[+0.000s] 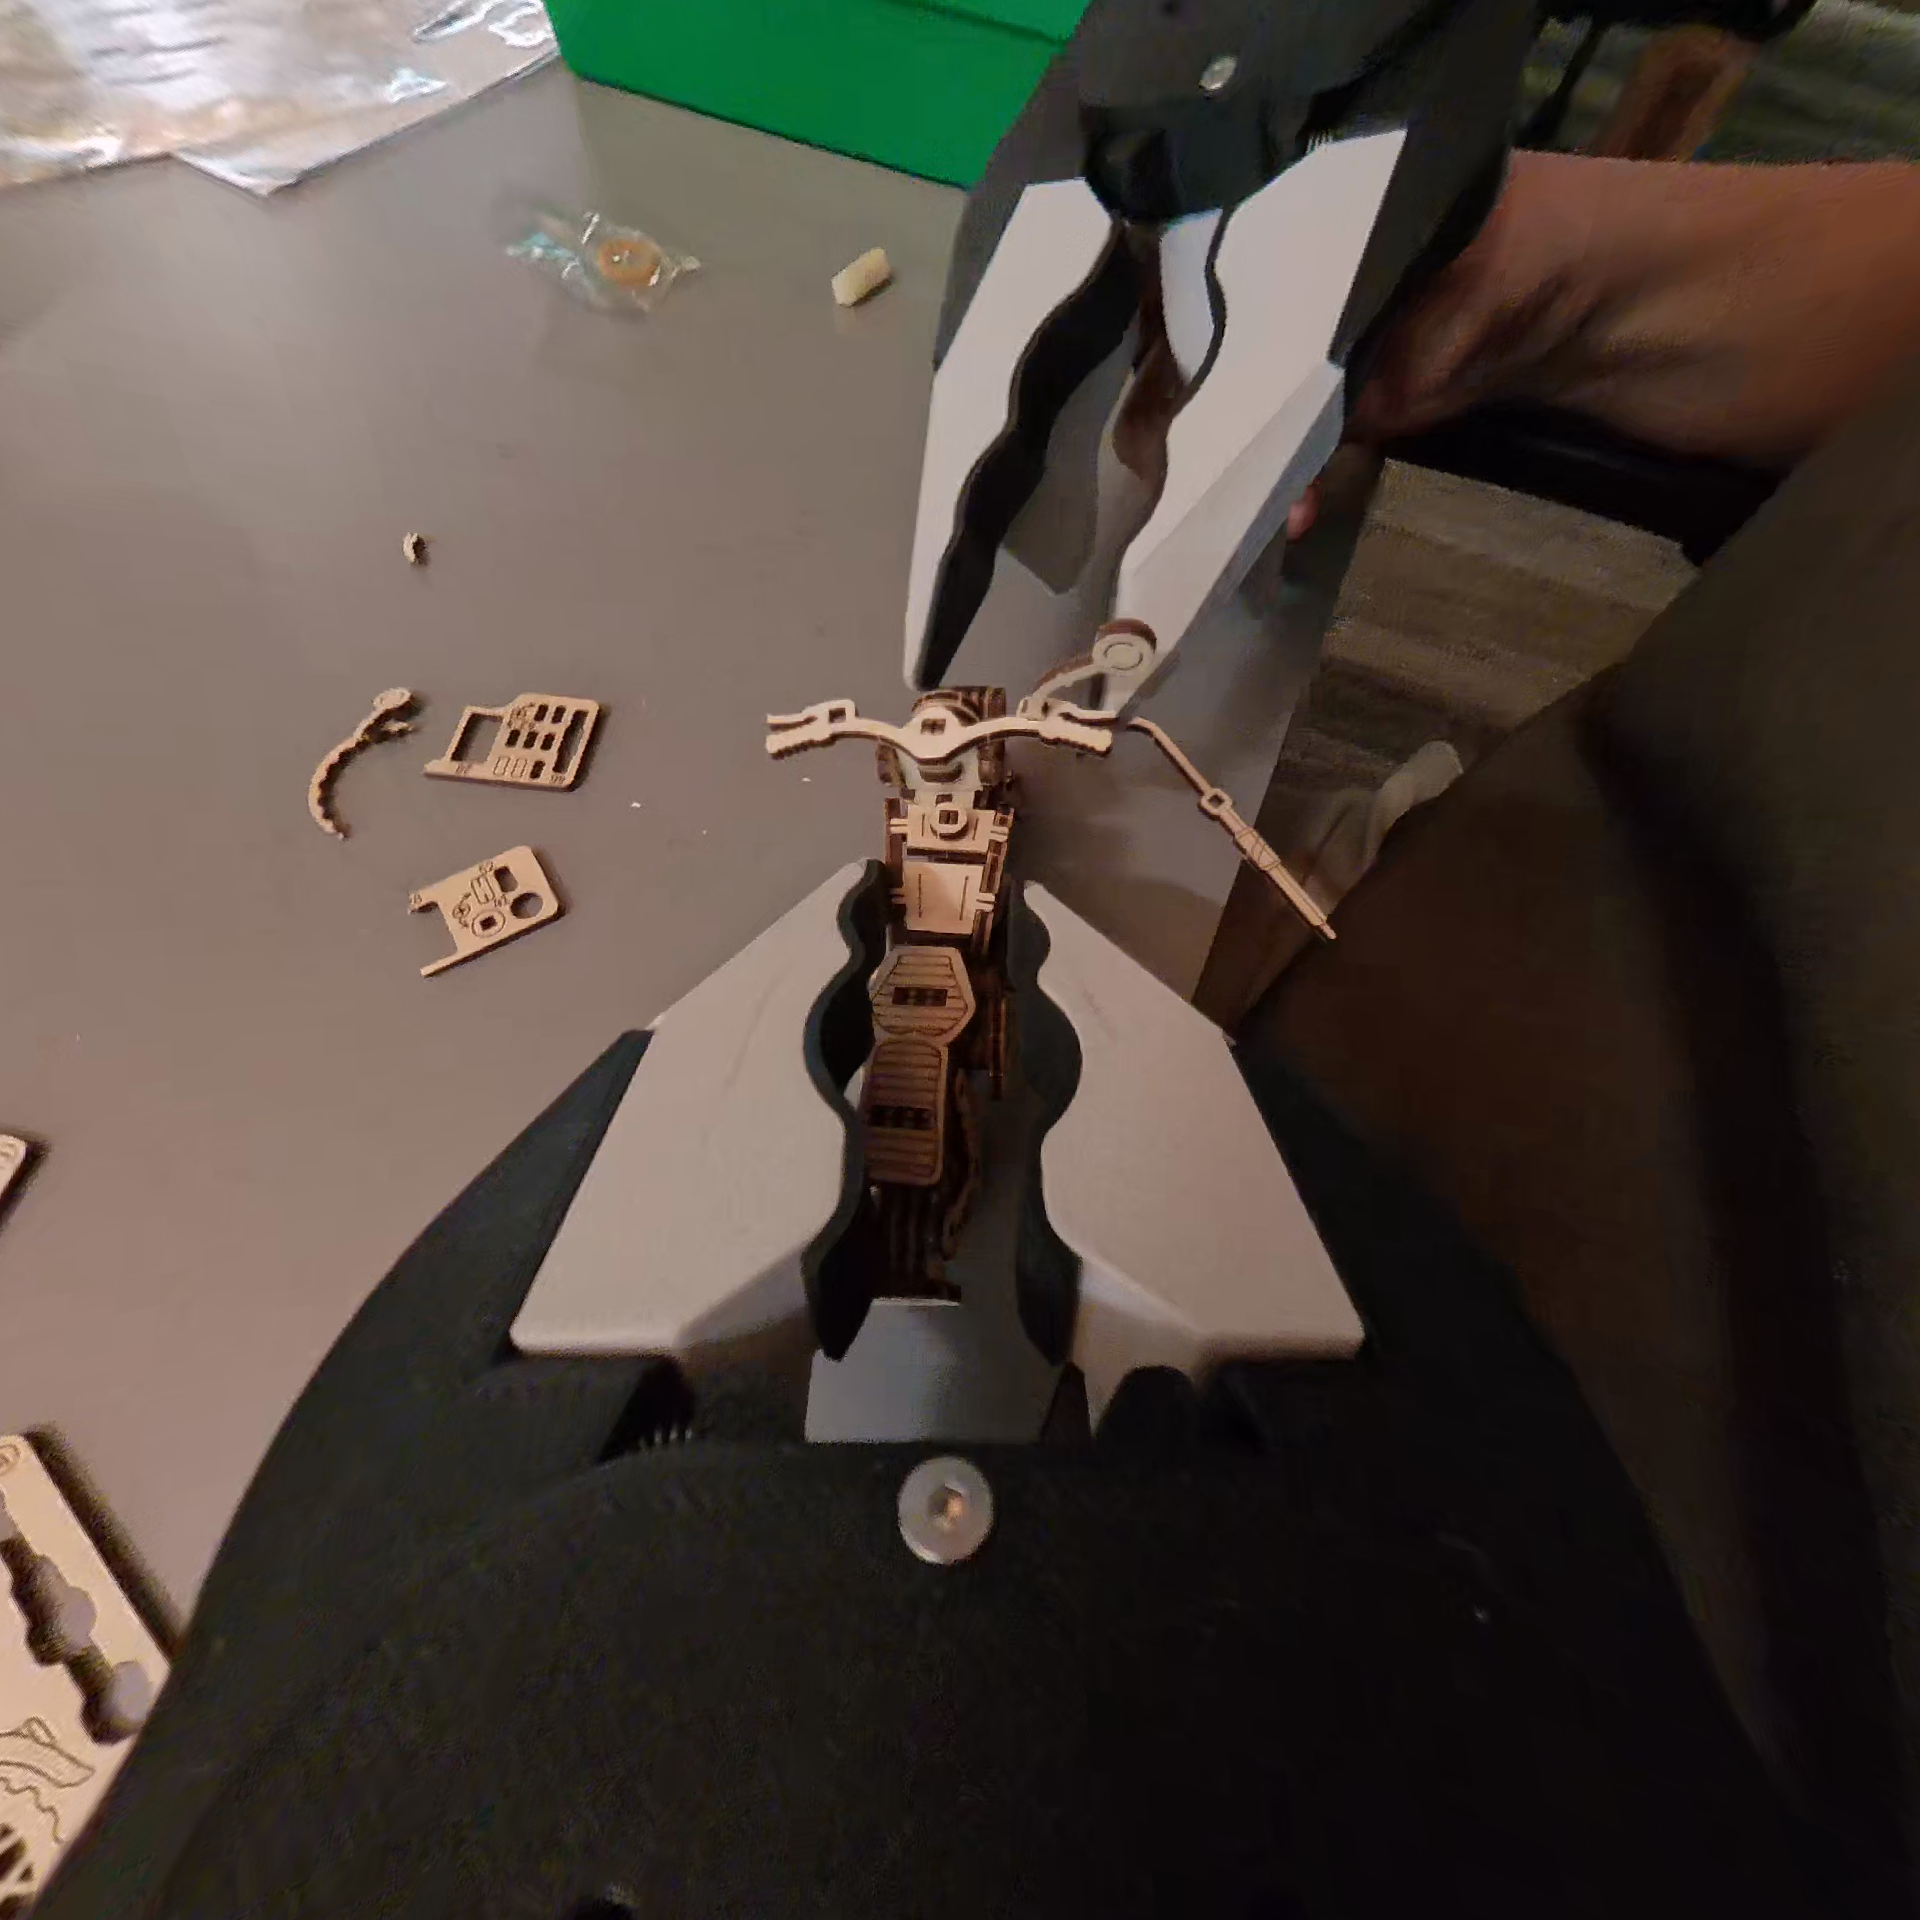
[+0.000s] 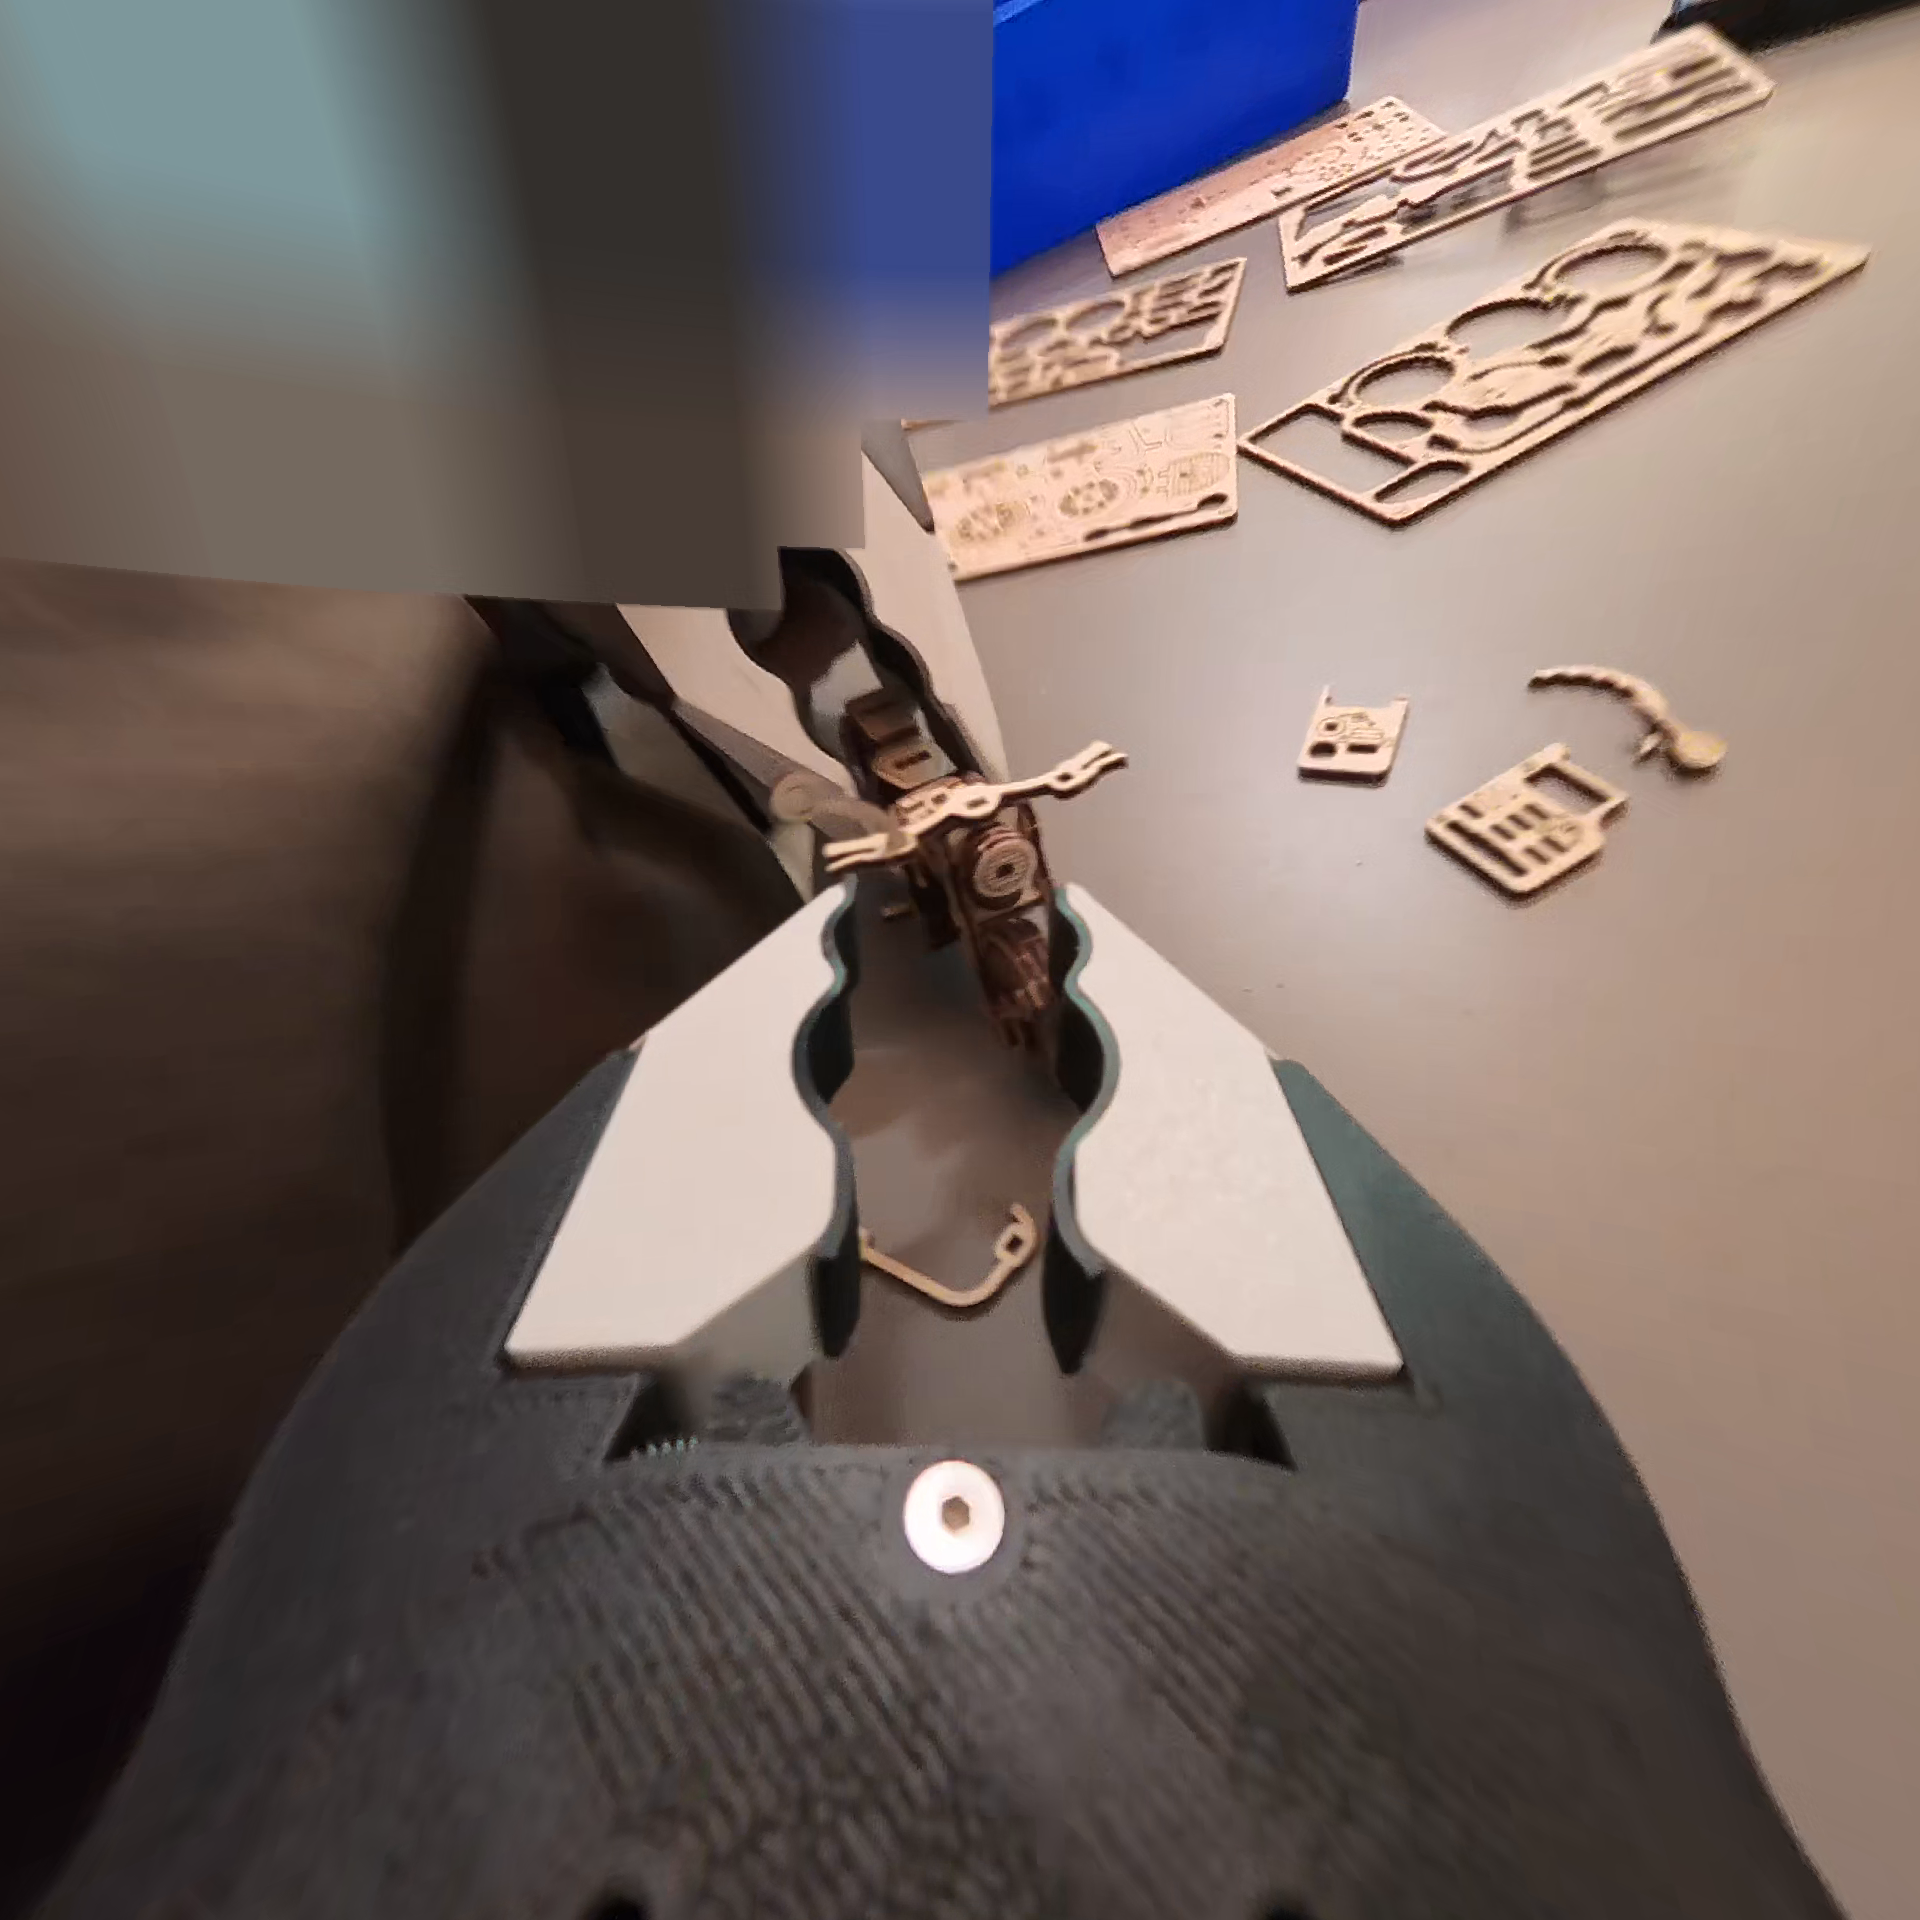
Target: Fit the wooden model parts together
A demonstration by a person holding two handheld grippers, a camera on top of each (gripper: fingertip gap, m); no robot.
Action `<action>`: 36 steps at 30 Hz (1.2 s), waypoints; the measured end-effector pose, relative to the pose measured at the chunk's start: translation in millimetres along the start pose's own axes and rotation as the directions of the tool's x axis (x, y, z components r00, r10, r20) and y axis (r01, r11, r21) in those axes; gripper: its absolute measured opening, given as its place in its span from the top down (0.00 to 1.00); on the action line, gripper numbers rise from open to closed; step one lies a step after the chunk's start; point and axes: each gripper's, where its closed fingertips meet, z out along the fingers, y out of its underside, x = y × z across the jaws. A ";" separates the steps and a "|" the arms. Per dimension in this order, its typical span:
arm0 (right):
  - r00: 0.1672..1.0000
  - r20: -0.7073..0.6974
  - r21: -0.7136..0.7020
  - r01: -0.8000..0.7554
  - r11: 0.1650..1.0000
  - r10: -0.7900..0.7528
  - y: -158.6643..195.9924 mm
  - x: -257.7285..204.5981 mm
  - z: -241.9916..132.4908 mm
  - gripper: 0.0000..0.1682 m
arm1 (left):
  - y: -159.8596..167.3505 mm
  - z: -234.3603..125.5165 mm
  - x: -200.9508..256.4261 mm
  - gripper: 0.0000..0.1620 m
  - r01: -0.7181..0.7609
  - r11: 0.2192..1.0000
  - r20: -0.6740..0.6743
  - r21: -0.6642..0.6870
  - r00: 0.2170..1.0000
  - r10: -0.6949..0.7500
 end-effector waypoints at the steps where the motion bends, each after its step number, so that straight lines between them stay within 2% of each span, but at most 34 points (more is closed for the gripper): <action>1: 0.999 -0.026 -0.020 0.042 0.999 -0.042 2.6 1.1 1.3 0.79 | -0.5 -0.1 2.1 0.88 -0.008 1.000 -0.007 0.004 1.000 0.008; 4: 0.987 -0.081 -0.073 0.133 0.988 -0.139 9.6 4.4 6.1 0.79 | -0.7 0.1 5.9 0.89 -0.009 1.000 -0.026 0.008 1.000 0.010; 11: 0.965 -0.110 -0.133 0.222 0.966 -0.237 16.9 3.6 11.9 0.85 | -0.2 0.9 8.7 0.88 -0.004 1.000 -0.046 0.007 0.999 0.005; 22: 0.963 -0.115 -0.133 0.229 0.964 -0.245 18.1 5.7 10.6 0.87 | -5.3 3.8 7.5 0.84 0.033 0.999 -0.075 0.041 0.997 -0.030; 27: 0.963 -0.116 -0.132 0.226 0.965 -0.242 18.8 6.6 9.6 0.87 | -5.8 5.5 10.6 0.87 0.051 0.998 -0.111 0.042 0.993 -0.046; 36: 0.966 -0.108 -0.131 0.220 0.967 -0.235 18.5 7.3 9.7 0.87 | -5.2 5.7 10.9 0.88 0.002 0.999 -0.087 0.038 0.996 0.001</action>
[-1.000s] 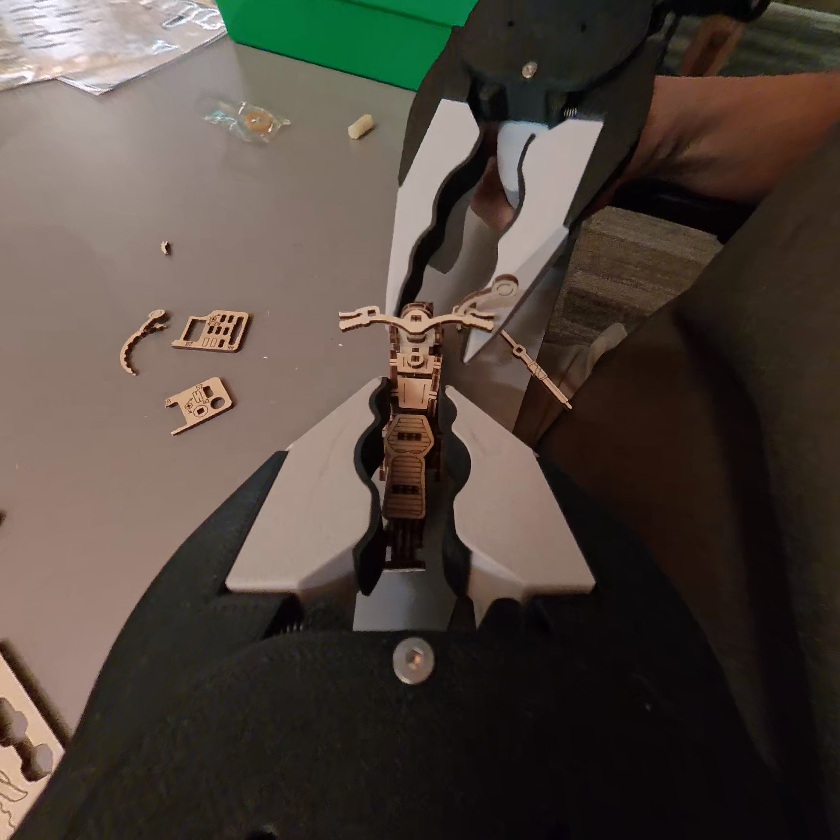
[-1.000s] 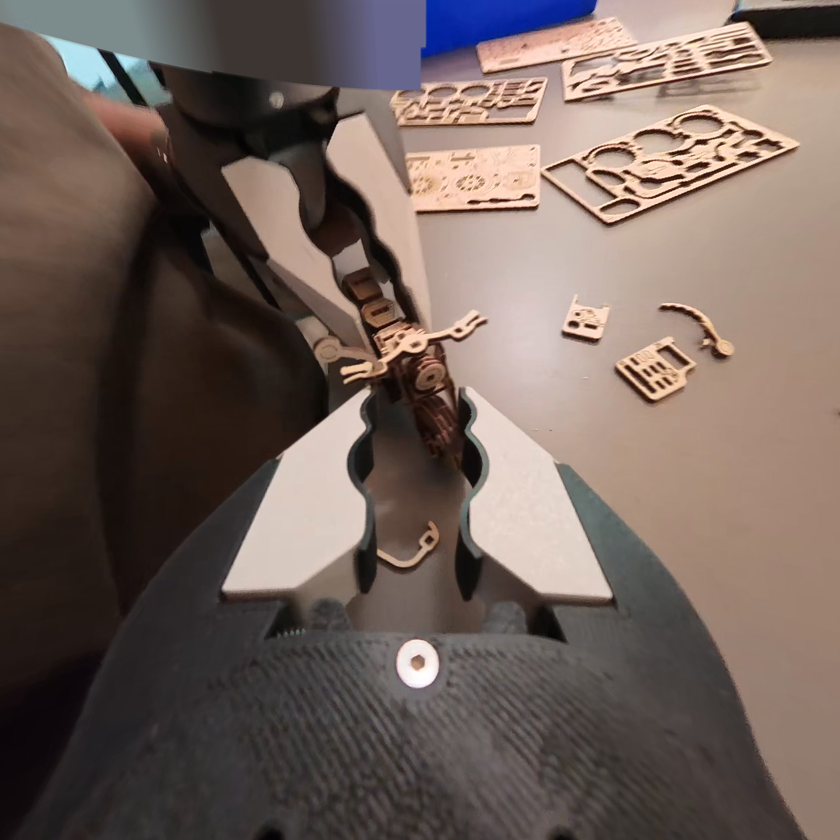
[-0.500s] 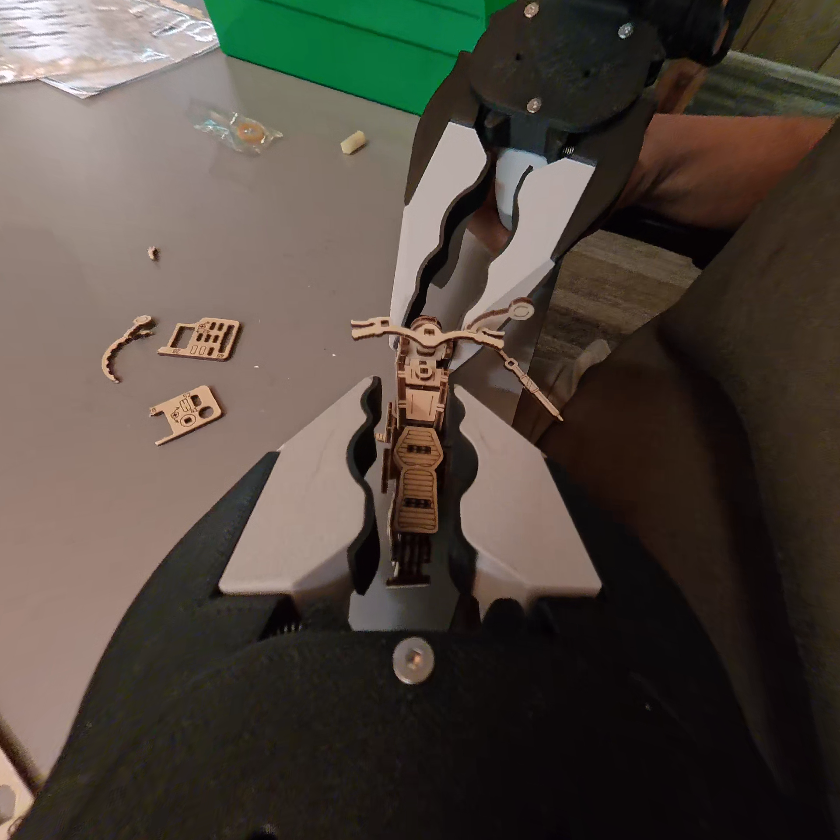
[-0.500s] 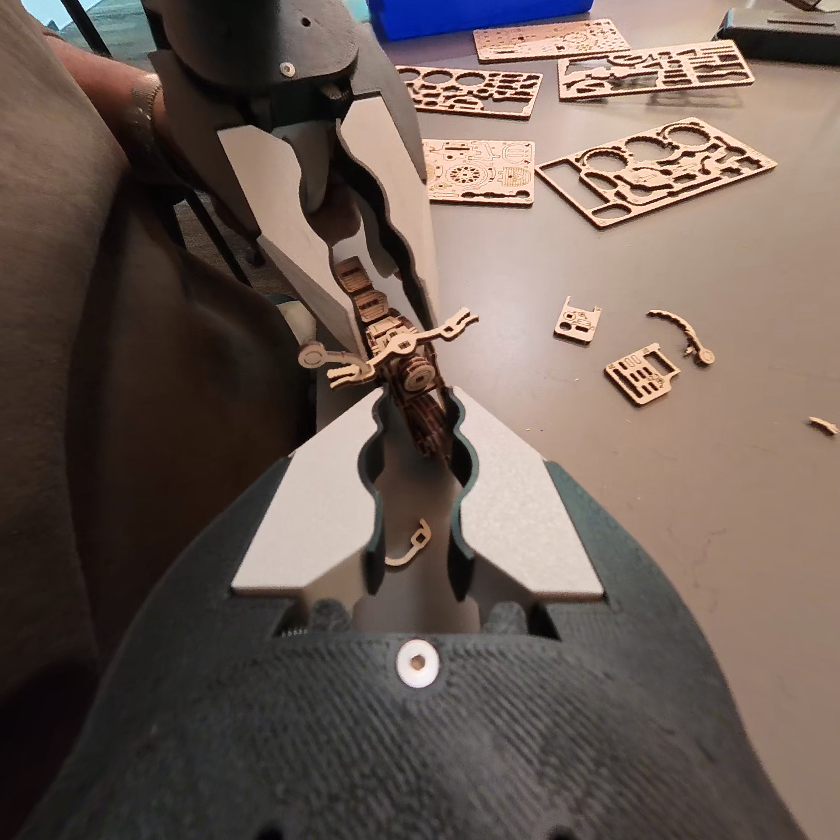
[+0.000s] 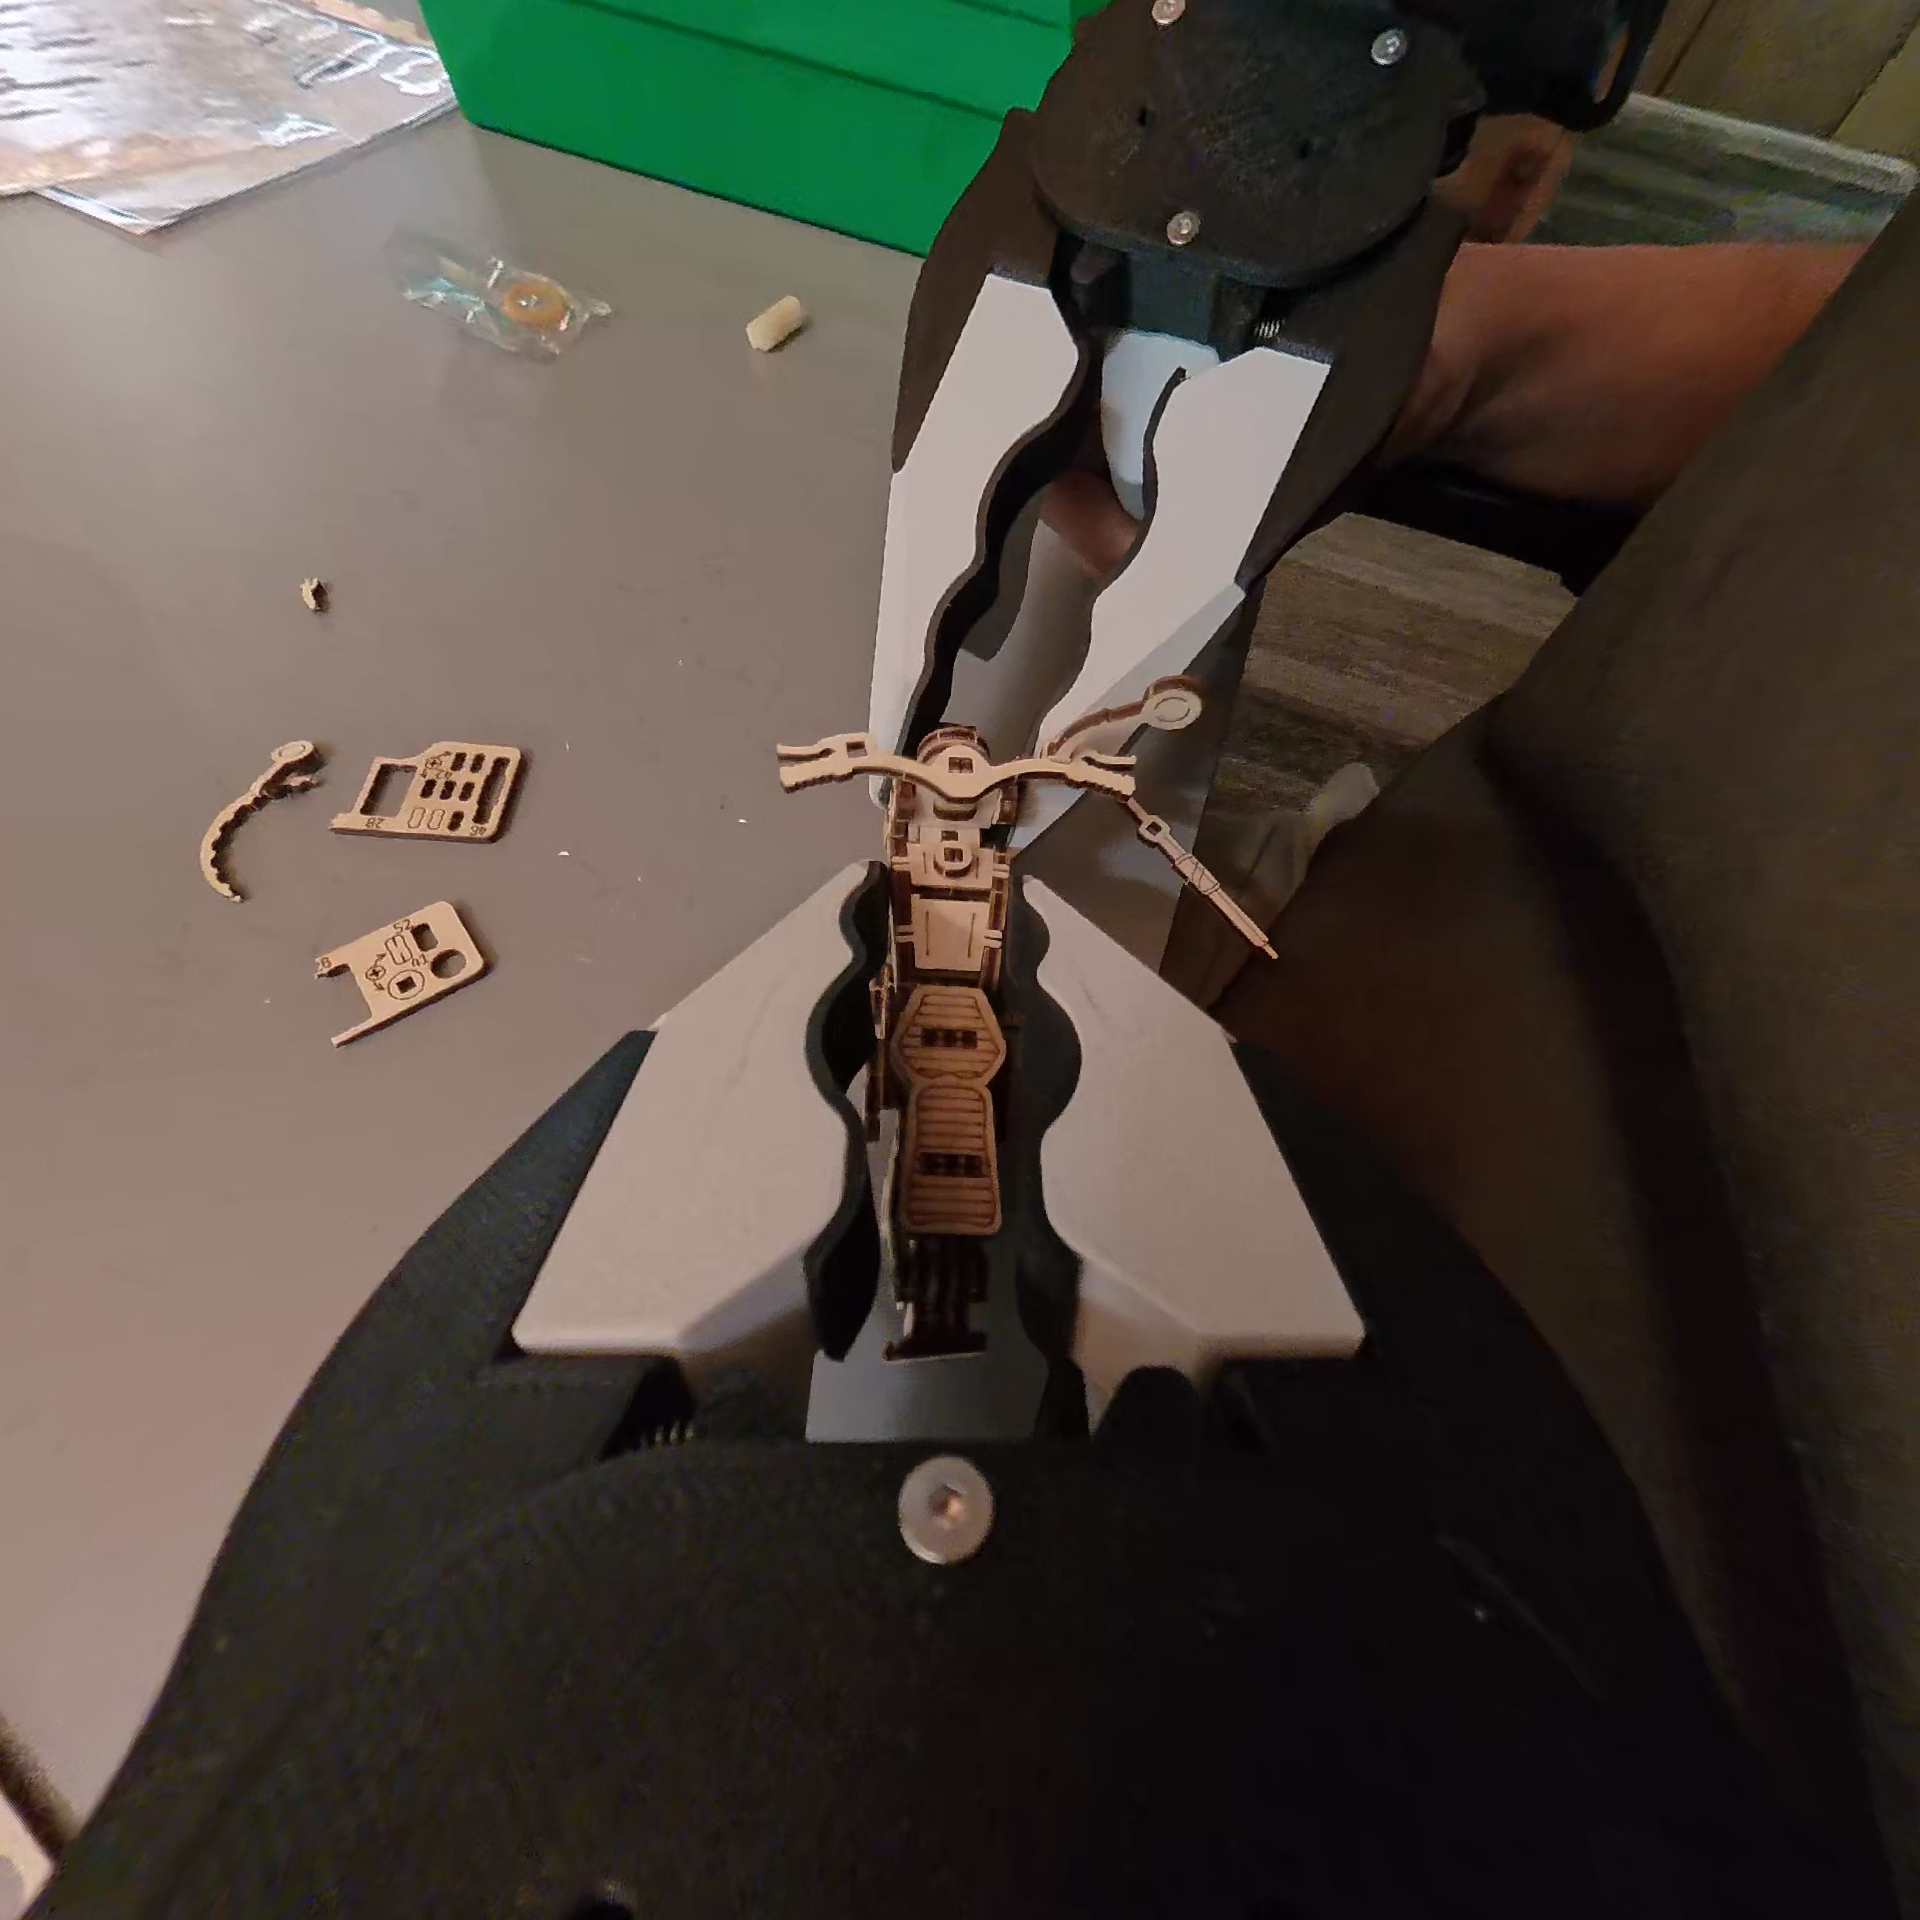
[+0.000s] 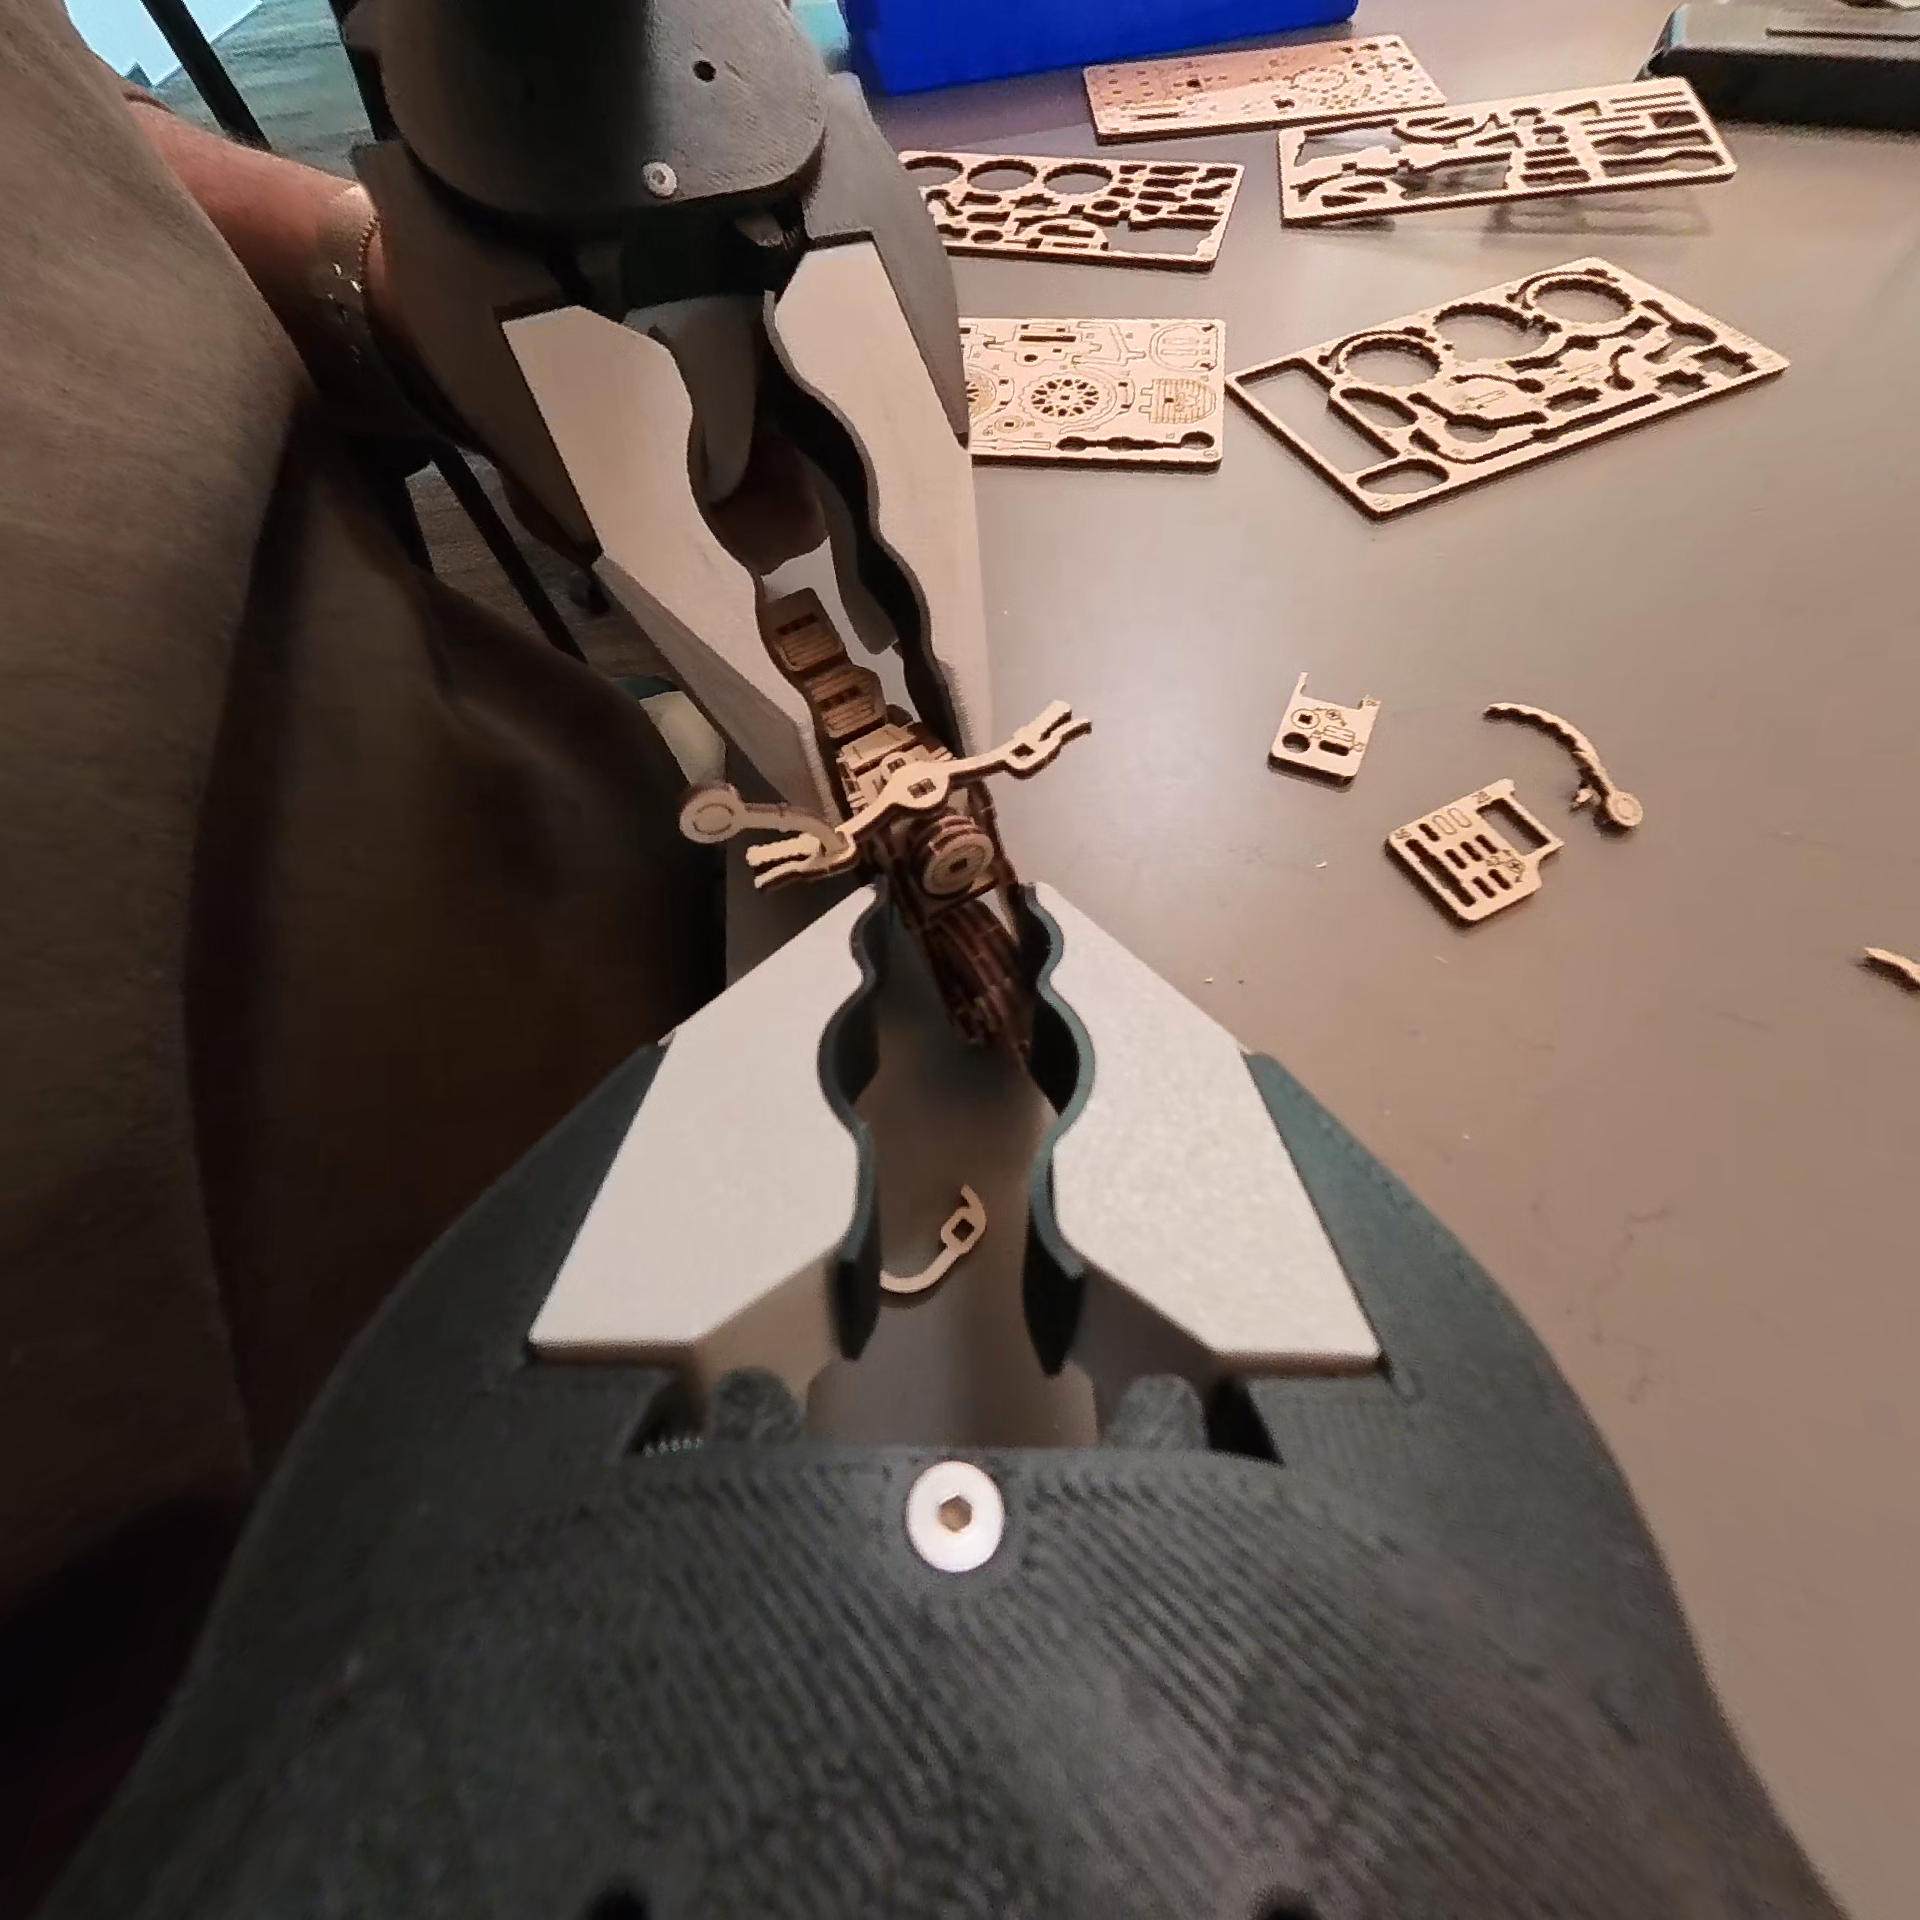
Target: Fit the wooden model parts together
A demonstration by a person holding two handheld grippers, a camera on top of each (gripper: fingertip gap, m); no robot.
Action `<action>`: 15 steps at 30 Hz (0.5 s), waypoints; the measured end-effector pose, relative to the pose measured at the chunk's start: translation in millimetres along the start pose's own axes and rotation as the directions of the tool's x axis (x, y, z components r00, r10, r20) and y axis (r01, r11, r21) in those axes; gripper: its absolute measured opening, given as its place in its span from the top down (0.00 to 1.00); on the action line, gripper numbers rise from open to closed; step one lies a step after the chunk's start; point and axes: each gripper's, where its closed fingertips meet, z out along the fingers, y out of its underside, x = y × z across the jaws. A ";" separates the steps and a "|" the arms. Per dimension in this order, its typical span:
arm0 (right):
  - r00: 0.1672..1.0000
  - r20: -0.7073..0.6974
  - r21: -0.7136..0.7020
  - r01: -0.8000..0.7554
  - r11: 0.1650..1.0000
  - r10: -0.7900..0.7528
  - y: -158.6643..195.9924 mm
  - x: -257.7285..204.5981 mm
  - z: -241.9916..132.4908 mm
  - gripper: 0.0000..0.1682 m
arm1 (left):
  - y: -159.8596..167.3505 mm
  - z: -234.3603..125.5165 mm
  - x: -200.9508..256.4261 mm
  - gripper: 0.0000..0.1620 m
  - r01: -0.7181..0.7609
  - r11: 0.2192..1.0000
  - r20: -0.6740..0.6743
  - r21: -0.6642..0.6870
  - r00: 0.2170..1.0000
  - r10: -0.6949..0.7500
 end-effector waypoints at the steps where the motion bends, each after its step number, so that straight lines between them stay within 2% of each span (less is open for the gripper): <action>1: 1.000 0.001 0.000 0.000 1.000 0.000 0.1 -0.2 0.0 0.87 | 0.2 0.0 0.0 0.88 -0.005 1.000 0.002 -0.001 1.000 0.005; 15: 1.000 -0.003 -0.001 -0.006 1.000 0.006 -0.3 0.3 0.7 0.87 | -0.5 0.5 -1.4 0.88 0.011 1.000 0.008 0.013 1.000 -0.011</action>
